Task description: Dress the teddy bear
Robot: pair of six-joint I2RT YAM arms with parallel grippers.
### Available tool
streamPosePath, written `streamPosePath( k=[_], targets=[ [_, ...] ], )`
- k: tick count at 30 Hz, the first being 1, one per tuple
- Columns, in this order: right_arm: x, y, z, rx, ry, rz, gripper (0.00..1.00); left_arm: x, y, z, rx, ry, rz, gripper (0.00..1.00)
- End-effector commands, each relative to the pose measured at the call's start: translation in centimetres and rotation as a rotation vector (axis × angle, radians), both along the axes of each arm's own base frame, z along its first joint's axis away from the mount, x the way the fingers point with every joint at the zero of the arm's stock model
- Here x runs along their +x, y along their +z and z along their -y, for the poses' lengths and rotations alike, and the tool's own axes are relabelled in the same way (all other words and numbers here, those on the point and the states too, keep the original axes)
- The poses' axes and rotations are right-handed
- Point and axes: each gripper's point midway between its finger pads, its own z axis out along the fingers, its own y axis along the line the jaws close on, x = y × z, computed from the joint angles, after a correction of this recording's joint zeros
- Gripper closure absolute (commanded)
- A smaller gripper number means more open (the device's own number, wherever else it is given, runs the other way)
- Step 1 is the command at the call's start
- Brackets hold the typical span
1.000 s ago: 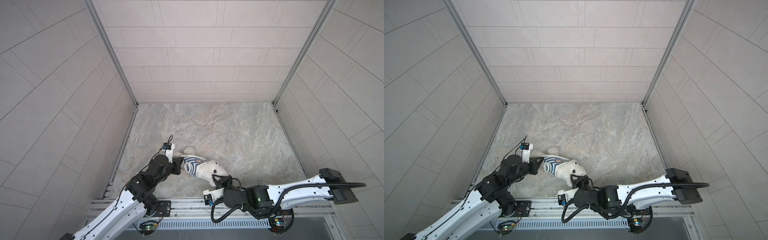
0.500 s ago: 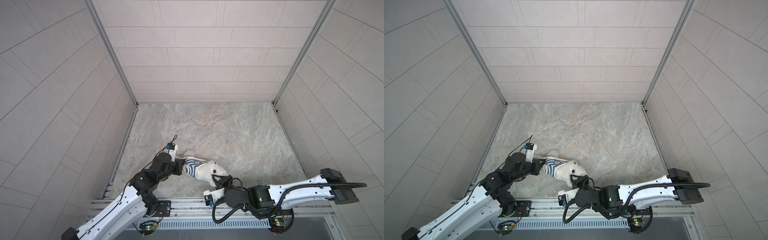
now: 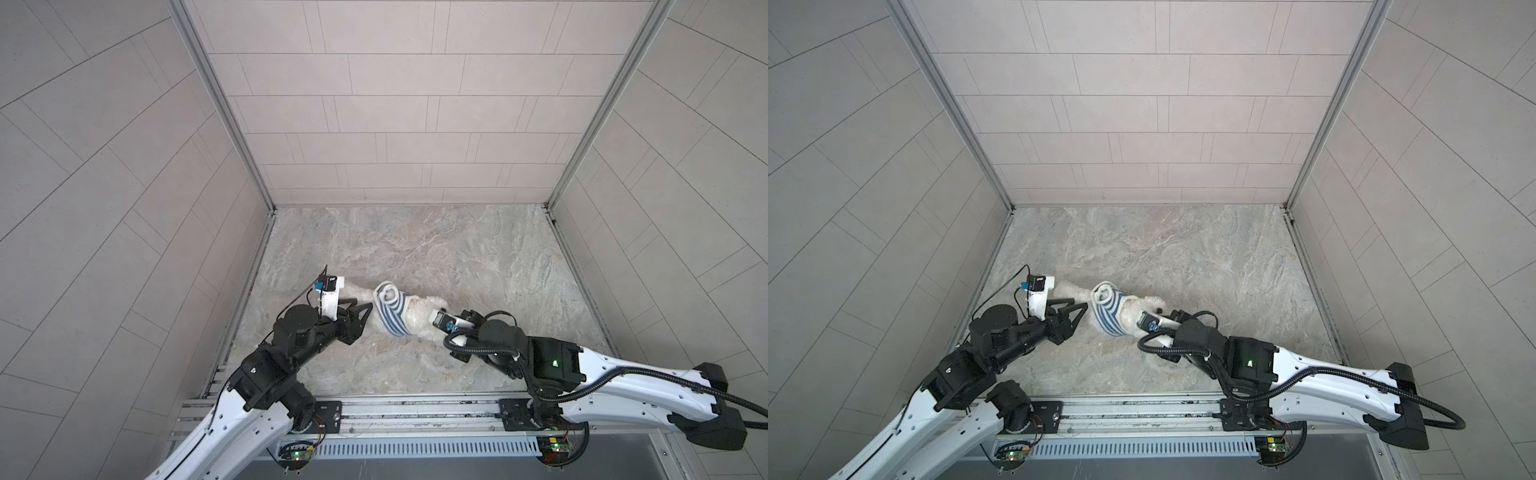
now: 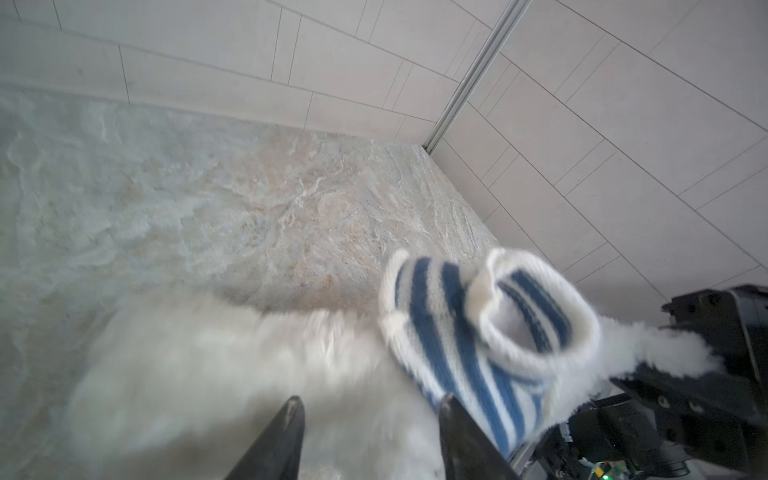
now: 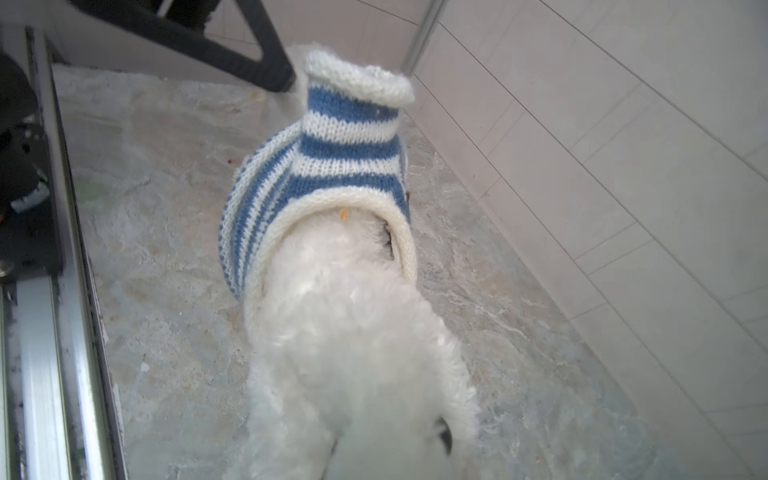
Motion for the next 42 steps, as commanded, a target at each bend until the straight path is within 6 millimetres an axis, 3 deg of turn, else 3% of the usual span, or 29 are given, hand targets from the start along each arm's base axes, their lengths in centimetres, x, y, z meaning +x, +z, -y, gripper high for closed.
streamPosePath(
  k=[1, 7, 13, 16, 21, 30, 42],
  targets=[
    [0.7, 1.4, 0.5, 0.237, -0.119, -0.232, 1.00, -0.4, 0.8, -0.6, 0.036, -0.008, 0.048, 0.36],
    [2.5, 1.6, 0.5, 0.443, -0.227, -0.457, 1.00, -0.7, 0.5, 1.0, -0.018, -0.075, 0.058, 0.35],
    [3.5, 0.6, 0.6, 0.591, -0.276, -0.588, 1.00, -0.6, -1.3, 4.8, -0.094, -0.158, 0.035, 0.49],
    [3.7, 0.2, 0.8, 0.627, -0.298, -0.612, 1.00, -0.3, -2.7, 6.7, -0.123, -0.171, 0.018, 0.60],
    [3.8, 0.2, 0.7, 0.696, -0.302, -0.640, 1.00, 0.8, -4.4, 8.7, -0.097, -0.157, 0.015, 0.72],
    [3.6, 0.7, 1.7, 0.802, -0.333, -0.654, 1.00, 2.1, -8.0, 8.7, -0.064, -0.082, -0.041, 0.71],
    [3.6, 1.1, 1.3, 0.855, -0.303, -0.661, 1.00, 2.2, -8.1, 9.8, -0.066, -0.111, -0.042, 0.71]
  ],
)
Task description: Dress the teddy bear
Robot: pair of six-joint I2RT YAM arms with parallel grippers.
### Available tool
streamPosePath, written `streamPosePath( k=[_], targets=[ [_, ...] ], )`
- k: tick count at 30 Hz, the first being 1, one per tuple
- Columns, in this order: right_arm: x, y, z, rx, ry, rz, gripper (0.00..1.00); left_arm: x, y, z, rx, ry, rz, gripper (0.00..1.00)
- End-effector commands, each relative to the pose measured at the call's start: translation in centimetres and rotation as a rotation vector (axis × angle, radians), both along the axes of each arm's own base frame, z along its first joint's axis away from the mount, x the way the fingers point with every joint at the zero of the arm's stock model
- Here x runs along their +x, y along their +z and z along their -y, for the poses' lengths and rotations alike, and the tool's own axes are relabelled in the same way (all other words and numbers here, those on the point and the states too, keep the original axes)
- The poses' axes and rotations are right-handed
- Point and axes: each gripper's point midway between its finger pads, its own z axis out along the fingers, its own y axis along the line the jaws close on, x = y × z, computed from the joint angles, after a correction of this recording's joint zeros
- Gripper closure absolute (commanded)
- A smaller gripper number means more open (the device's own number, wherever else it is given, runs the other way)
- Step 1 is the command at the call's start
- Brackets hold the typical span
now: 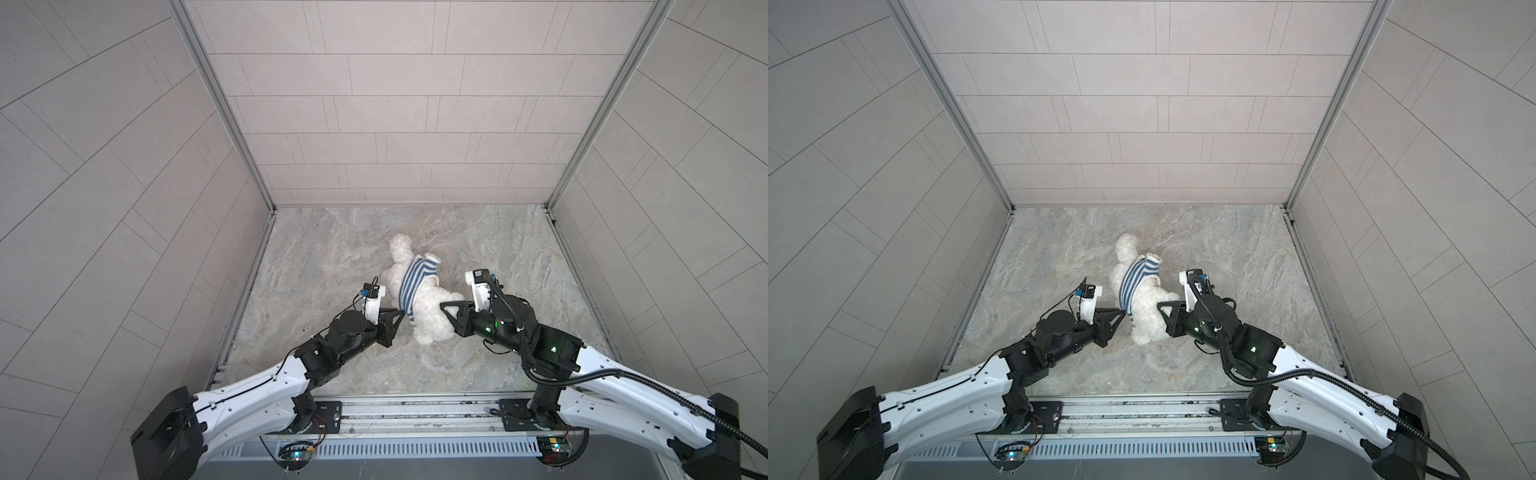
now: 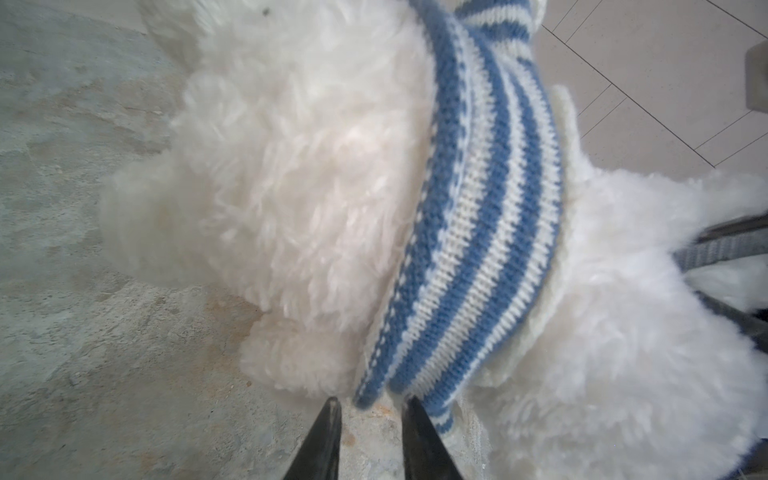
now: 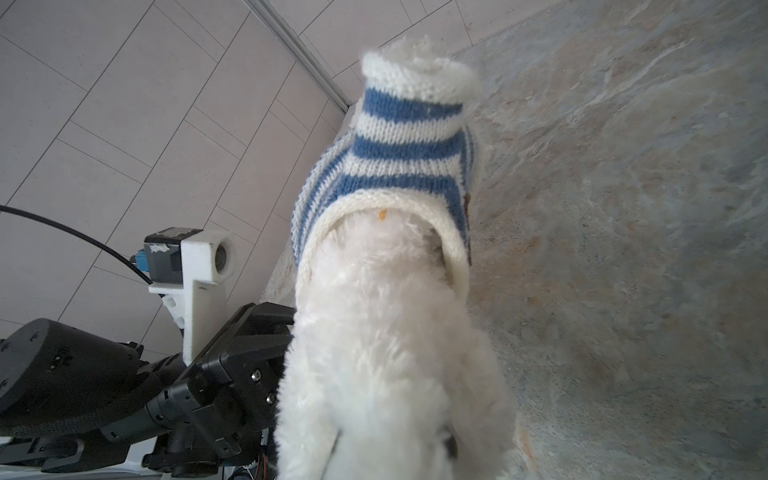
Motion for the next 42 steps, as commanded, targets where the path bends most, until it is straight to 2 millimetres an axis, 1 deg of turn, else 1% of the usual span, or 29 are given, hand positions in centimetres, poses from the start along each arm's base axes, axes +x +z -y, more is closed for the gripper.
streamPosePath(
  k=[1, 7, 12, 13, 14, 17, 21, 23, 25, 28, 33, 36, 42],
  targets=[
    [0.5, 2.7, -0.2, 0.107, -0.021, 0.049, 1.00, 0.4, 1.1, 0.6, -0.024, 0.006, 0.023, 0.71],
    [0.3, 3.3, -0.1, 0.137, -0.020, 0.057, 1.00, 1.1, 1.1, 0.4, -0.028, 0.044, 0.029, 0.74],
    [0.3, 3.4, 0.0, 0.141, -0.019, 0.060, 1.00, 1.5, 1.7, 1.0, -0.028, 0.039, 0.044, 0.75],
    [0.2, 3.3, -0.1, 0.140, -0.017, 0.058, 1.00, 1.6, 1.8, 1.1, -0.029, 0.040, 0.046, 0.75],
    [0.2, 2.2, 0.0, 0.122, -0.020, 0.045, 1.00, 1.7, 1.9, 1.2, -0.031, 0.038, 0.051, 0.76],
    [0.2, 2.1, -0.1, 0.127, -0.018, 0.043, 1.00, 1.9, 2.1, 1.6, -0.028, 0.034, 0.055, 0.77],
    [0.1, 1.9, 0.1, 0.123, -0.018, 0.040, 1.00, 2.3, 1.9, 1.9, -0.014, 0.037, 0.046, 0.93],
    [0.1, 2.1, 0.3, 0.127, -0.023, 0.047, 1.00, 2.3, 1.5, 1.8, -0.002, 0.045, 0.038, 0.97],
    [0.0, 2.5, 0.5, 0.134, -0.027, 0.057, 1.00, 2.4, 1.1, 1.5, 0.008, 0.057, 0.030, 1.00],
    [-0.2, 3.4, 0.5, 0.166, -0.024, 0.069, 1.00, 2.8, -0.3, 0.4, 0.069, 0.103, 0.010, 1.00],
    [-0.8, 5.8, 0.0, 0.289, 0.016, 0.082, 1.00, 3.7, -2.3, -2.0, 0.063, 0.171, -0.031, 1.00],
    [-1.2, 7.1, -0.2, 0.327, 0.047, 0.086, 1.00, 4.1, -2.5, -2.9, 0.080, 0.189, -0.021, 1.00],
    [-2.5, 7.6, -1.4, 0.409, 0.137, 0.024, 1.00, 4.8, -2.0, -4.2, 0.140, 0.226, 0.051, 1.00]
  ],
)
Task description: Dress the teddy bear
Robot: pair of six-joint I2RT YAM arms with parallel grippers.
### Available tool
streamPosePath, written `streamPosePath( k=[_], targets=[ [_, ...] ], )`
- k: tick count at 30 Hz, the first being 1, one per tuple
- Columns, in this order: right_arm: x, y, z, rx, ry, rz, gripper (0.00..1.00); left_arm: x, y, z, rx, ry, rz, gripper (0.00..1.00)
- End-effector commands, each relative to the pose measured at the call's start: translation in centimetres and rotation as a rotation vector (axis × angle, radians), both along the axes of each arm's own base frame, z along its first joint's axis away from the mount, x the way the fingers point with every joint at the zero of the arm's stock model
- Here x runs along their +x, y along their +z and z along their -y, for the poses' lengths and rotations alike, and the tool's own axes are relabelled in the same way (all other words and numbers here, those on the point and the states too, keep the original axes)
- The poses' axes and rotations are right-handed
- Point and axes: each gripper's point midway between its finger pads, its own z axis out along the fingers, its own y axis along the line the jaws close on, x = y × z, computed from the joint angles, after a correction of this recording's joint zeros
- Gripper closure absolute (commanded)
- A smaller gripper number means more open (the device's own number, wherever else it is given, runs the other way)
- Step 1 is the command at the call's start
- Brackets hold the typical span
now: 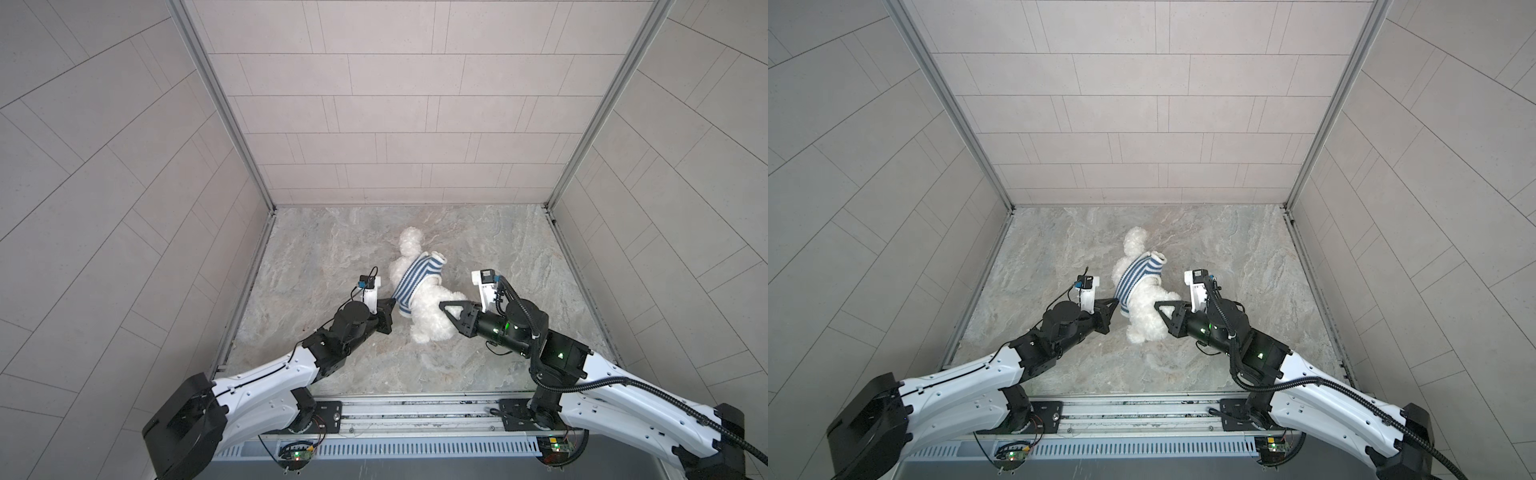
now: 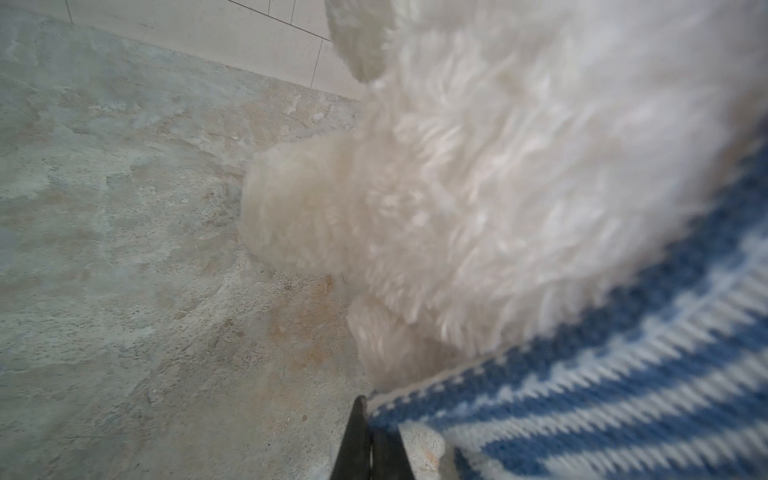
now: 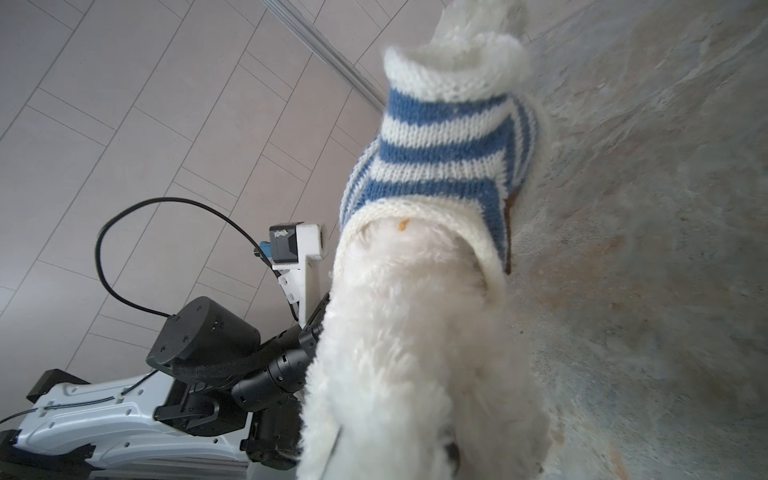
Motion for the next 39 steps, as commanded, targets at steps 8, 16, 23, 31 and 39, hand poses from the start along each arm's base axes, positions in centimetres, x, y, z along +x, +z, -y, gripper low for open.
streamPosePath(
  k=[8, 16, 23, 31, 39],
  targets=[
    [-1.9, 4.8, -0.4, 0.266, 0.121, -0.005, 1.00, 1.7, -1.4, -3.5, 0.198, 0.120, 0.096, 1.00],
    [-2.1, 4.8, 0.4, 0.280, 0.116, -0.003, 1.00, 2.3, -1.8, -4.0, 0.234, 0.149, 0.068, 1.00],
    [-2.0, 5.2, 0.2, 0.306, 0.132, -0.001, 1.00, 2.5, -2.0, -4.3, 0.253, 0.159, 0.085, 1.00],
    [-2.0, 5.3, 0.2, 0.356, 0.141, -0.010, 1.00, 3.1, -2.3, -4.4, 0.278, 0.169, 0.156, 1.00],
    [-0.8, 3.3, 0.8, 0.300, 0.060, -0.039, 1.00, -1.0, 1.6, 0.8, 0.154, -0.140, 0.284, 0.87]
  ],
)
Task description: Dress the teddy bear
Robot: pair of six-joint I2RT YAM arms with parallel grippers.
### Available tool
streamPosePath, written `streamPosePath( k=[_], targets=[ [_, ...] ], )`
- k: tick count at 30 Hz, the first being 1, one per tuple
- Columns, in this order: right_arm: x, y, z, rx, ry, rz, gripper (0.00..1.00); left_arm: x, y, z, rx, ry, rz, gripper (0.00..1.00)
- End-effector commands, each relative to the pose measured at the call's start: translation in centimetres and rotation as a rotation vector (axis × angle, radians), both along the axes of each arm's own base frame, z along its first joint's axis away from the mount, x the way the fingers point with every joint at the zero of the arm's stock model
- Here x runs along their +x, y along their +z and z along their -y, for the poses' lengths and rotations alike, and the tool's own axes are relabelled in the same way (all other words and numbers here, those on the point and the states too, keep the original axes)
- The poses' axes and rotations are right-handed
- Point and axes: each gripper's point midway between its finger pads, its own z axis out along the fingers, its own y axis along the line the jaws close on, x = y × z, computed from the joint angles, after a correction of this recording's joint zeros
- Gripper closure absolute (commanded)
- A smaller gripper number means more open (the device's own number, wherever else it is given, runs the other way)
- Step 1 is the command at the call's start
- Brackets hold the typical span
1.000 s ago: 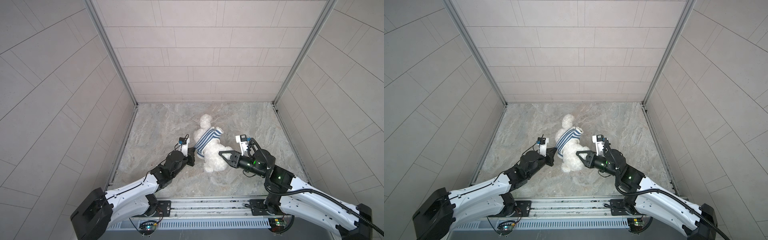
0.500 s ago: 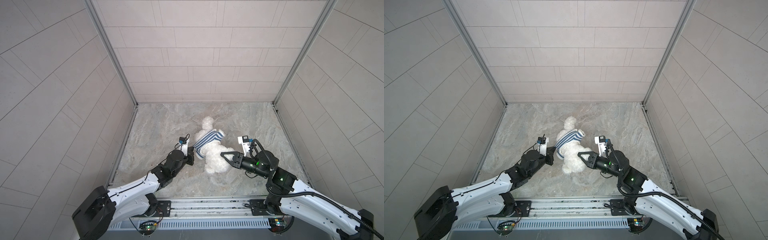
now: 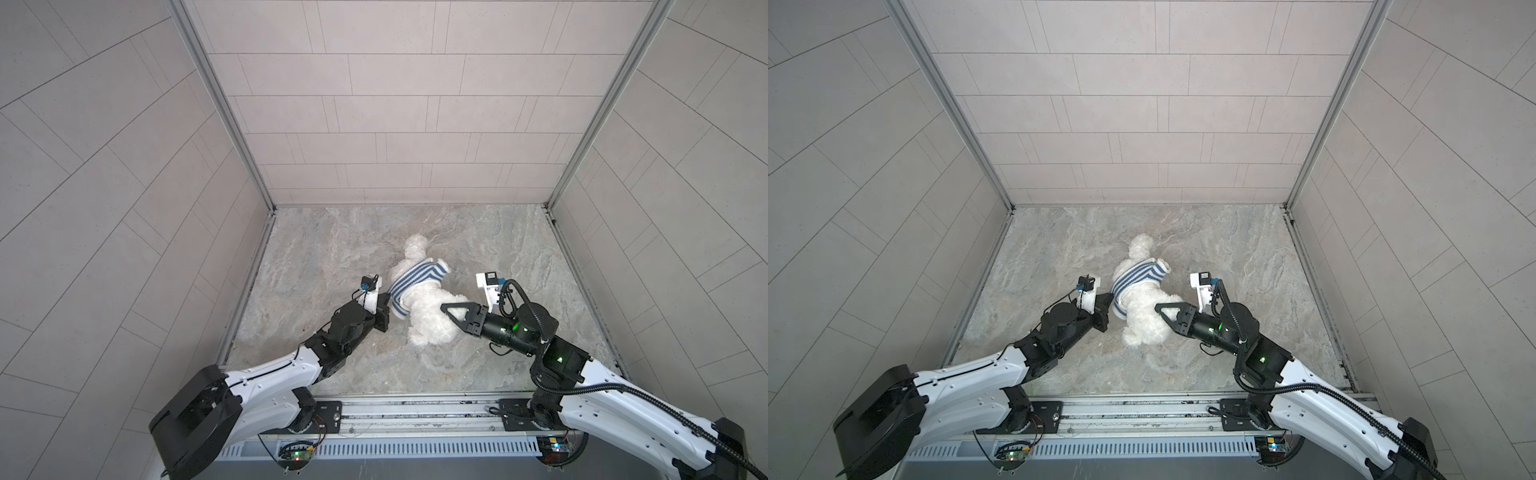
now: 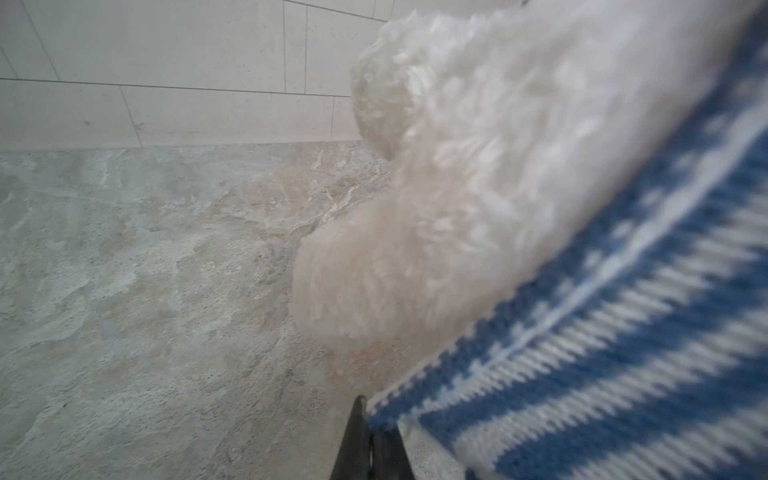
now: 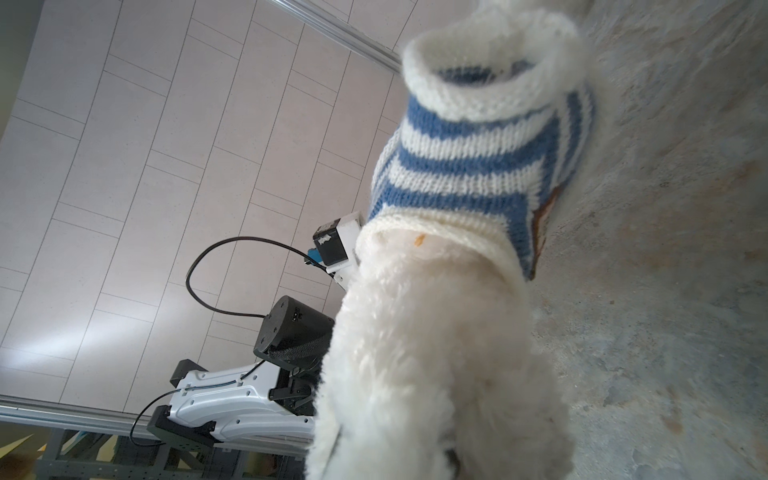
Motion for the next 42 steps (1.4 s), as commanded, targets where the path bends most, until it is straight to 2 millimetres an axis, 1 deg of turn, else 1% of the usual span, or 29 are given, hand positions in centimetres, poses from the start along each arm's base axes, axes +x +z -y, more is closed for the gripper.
streamPosePath(
  k=[1, 2, 4, 6, 7, 10, 11, 13, 15, 17, 18, 21, 22, 25, 28, 30, 33, 35, 38, 42],
  targets=[
    [0.4, 2.5, 0.7, 0.053, -0.042, 0.065, 1.00, -2.6, 1.7, 1.3, 0.013, -0.121, 0.061, 0.75],
    [0.7, 1.7, 1.0, 0.033, -0.064, 0.054, 1.00, -3.2, 1.8, 1.1, 0.030, -0.129, 0.065, 0.65],
    [1.3, 0.6, 1.5, 0.019, -0.102, 0.036, 1.00, -4.0, 1.8, 0.1, 0.063, -0.116, 0.060, 0.50],
    [1.8, -0.4, 2.1, 0.007, -0.140, 0.017, 1.00, -5.0, 1.8, -0.8, 0.079, -0.114, 0.059, 0.39],
    [2.1, -0.8, 2.4, 0.005, -0.158, 0.007, 1.00, -5.9, 2.2, -1.0, 0.068, -0.133, 0.072, 0.34],
    [2.7, -1.3, 3.1, 0.003, -0.190, -0.005, 1.00, -9.0, 3.5, -0.5, 0.011, -0.263, 0.119, 0.16],
    [2.8, -1.4, 3.1, -0.001, -0.192, -0.010, 1.00, -10.2, 4.0, -0.1, 0.000, -0.321, 0.132, 0.13],
    [2.9, -1.5, 3.1, -0.005, -0.191, -0.015, 1.00, -12.2, 5.0, 1.0, 0.005, -0.401, 0.167, 0.12],
    [2.9, -1.6, 2.9, -0.005, -0.184, -0.021, 1.00, -13.5, 5.5, 2.1, 0.075, -0.449, 0.189, 0.12],
    [3.0, -1.5, 2.9, 0.005, -0.177, -0.026, 1.00, -14.1, 6.3, 3.3, 0.166, -0.462, 0.240, 0.12],
    [3.0, -1.4, 2.9, 0.009, -0.177, -0.027, 1.00, -14.0, 6.7, 3.8, 0.200, -0.457, 0.265, 0.11],
    [3.0, -1.3, 3.0, 0.027, -0.179, -0.035, 1.00, -13.6, 7.0, 5.5, 0.275, -0.460, 0.307, 0.11],
    [3.0, -1.3, 3.0, 0.028, -0.178, -0.036, 1.00, -12.9, 7.1, 5.5, 0.301, -0.423, 0.323, 0.11],
    [2.8, -1.3, 3.1, 0.032, -0.175, -0.041, 1.00, -12.1, 7.1, 6.5, 0.353, -0.399, 0.347, 0.16],
    [2.8, -1.2, 3.2, 0.040, -0.179, -0.042, 1.00, -11.5, 6.2, 7.5, 0.411, -0.392, 0.350, 0.21],
    [2.8, -1.1, 3.2, 0.046, -0.177, -0.042, 1.00, -11.0, 5.7, 7.9, 0.436, -0.372, 0.353, 0.23],
    [2.8, -1.2, 3.2, 0.051, -0.177, -0.047, 1.00, -10.6, 6.1, 8.4, 0.425, -0.349, 0.371, 0.25],
    [2.8, -1.3, 3.1, 0.051, -0.173, -0.051, 1.00, -10.4, 6.3, 8.8, 0.424, -0.342, 0.381, 0.29],
    [2.8, -1.5, 3.1, 0.052, -0.174, -0.054, 1.00, -10.0, 6.2, 9.7, 0.448, -0.338, 0.387, 0.38],
    [2.8, -1.5, 3.1, 0.060, -0.174, -0.055, 1.00, -10.0, 5.6, 10.8, 0.474, -0.358, 0.383, 0.60]
  ],
)
